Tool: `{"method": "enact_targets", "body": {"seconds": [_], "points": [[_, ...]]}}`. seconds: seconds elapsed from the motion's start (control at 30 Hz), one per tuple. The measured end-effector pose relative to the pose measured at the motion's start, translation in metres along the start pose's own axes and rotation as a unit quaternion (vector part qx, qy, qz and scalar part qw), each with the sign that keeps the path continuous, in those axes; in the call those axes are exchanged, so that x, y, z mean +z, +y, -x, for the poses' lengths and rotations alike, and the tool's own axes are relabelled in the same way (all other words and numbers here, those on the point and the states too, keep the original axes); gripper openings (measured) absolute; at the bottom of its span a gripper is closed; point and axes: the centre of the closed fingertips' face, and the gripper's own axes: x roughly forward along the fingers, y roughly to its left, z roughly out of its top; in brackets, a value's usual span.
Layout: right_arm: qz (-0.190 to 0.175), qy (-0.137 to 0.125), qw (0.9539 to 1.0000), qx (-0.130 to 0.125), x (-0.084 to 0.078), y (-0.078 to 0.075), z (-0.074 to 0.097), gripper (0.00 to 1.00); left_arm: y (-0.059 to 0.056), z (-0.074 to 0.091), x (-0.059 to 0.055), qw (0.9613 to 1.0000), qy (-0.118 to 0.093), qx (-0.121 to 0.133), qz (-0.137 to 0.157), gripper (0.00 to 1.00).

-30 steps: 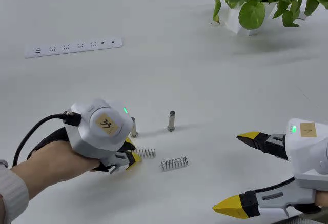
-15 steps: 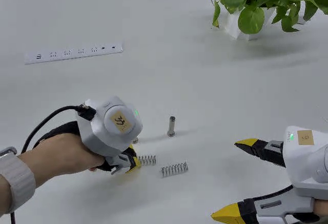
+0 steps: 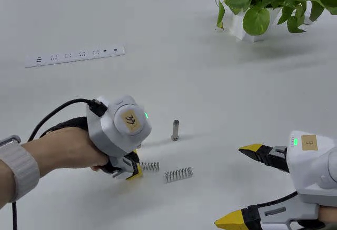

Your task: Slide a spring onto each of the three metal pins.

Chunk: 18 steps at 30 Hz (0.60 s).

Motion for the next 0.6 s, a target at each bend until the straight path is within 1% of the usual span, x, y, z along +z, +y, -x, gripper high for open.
{"method": "enact_targets", "body": {"seconds": [0.1, 0.23, 0.37, 0.4, 0.47, 0.53, 0.6], "points": [[-0.001, -0.001, 1.0000, -0.002, 0.0007, -0.0003, 0.0002, 0.95, 0.0001, 0.0001, -0.0002, 1.0000, 0.001, 0.000, -0.005, 0.11], [-0.001, -0.002, 1.0000, -0.002, 0.0011, -0.0002, -0.0004, 0.94, -0.0005, 0.0000, 0.0002, 0.9999, 0.004, 0.002, -0.014, 0.07], [-0.001, -0.004, 1.0000, -0.002, 0.0025, 0.0006, -0.0015, 0.94, -0.0007, 0.0006, -0.0005, 0.9998, 0.004, 0.004, -0.016, 0.07], [-0.001, -0.005, 1.0000, -0.001, 0.0029, 0.0014, -0.0021, 0.94, -0.0008, 0.0009, -0.0008, 0.9999, 0.002, 0.006, -0.013, 0.07], [0.000, -0.005, 1.0000, 0.000, 0.0038, 0.0028, -0.0030, 0.94, -0.0011, 0.0014, -0.0013, 0.9998, -0.002, 0.009, -0.016, 0.07], [0.001, -0.006, 1.0000, 0.001, 0.0048, 0.0041, -0.0036, 0.94, -0.0011, 0.0019, -0.0018, 0.9998, -0.008, 0.014, -0.009, 0.07], [-0.001, -0.006, 1.0000, 0.002, 0.0055, 0.0048, -0.0042, 0.93, -0.0005, 0.0027, -0.0021, 0.9996, -0.020, 0.020, 0.002, 0.07]]}}
